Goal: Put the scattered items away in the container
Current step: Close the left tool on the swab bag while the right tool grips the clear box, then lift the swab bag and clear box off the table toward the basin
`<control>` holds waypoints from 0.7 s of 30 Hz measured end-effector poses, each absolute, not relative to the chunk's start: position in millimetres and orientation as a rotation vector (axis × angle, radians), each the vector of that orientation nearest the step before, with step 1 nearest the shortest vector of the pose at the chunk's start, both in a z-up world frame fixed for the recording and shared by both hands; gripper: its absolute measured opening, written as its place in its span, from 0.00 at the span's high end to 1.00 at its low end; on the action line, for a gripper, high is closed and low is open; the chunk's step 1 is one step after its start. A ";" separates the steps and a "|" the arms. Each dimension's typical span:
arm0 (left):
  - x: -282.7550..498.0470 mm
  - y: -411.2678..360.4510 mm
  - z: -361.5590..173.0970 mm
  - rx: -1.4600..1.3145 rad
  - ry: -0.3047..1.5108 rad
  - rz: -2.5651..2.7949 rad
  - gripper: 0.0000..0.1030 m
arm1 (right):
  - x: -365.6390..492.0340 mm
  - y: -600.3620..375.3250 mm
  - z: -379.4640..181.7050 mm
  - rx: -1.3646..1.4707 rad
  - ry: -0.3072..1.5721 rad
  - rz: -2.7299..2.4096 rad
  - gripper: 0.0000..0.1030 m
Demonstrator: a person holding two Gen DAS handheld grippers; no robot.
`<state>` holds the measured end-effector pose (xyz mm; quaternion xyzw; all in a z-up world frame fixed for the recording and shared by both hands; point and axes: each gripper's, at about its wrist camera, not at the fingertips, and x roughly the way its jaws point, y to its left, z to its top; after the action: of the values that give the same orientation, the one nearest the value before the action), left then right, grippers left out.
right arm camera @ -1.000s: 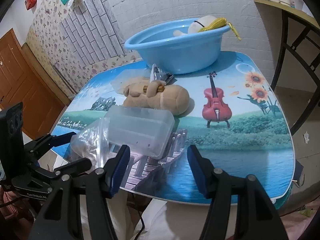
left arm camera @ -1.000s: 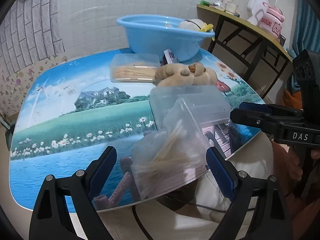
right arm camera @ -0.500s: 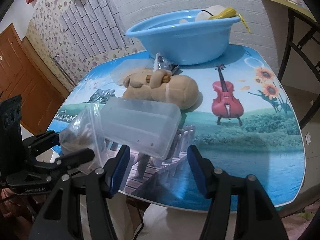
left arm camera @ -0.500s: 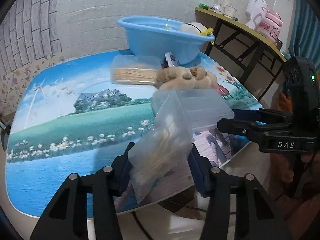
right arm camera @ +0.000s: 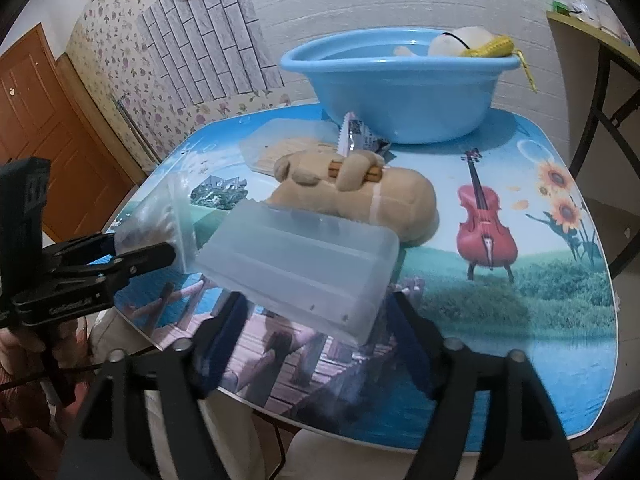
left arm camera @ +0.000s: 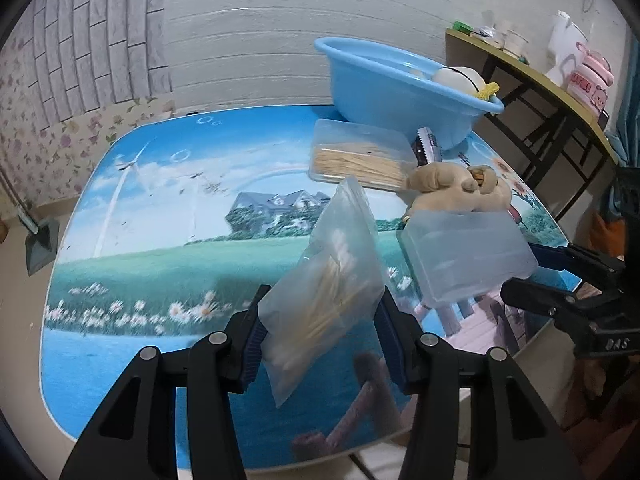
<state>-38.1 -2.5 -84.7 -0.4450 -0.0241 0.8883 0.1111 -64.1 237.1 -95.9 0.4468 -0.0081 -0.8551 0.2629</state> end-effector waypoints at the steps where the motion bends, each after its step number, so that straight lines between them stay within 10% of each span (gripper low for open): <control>1: -41.0 1.3 -84.9 -1.301 -0.061 2.602 0.52 | -64.5 236.6 -95.7 1.204 -0.021 -2.311 0.22; 21: -41.4 79.4 -82.9 -1.234 0.038 2.407 0.52 | -49.4 282.9 -88.0 1.198 -0.034 -2.362 0.14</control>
<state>-41.4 79.4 -82.9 -0.4453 0.0138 0.8687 0.2163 -49.4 282.9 -88.0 0.4386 -0.0124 -0.8648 0.2439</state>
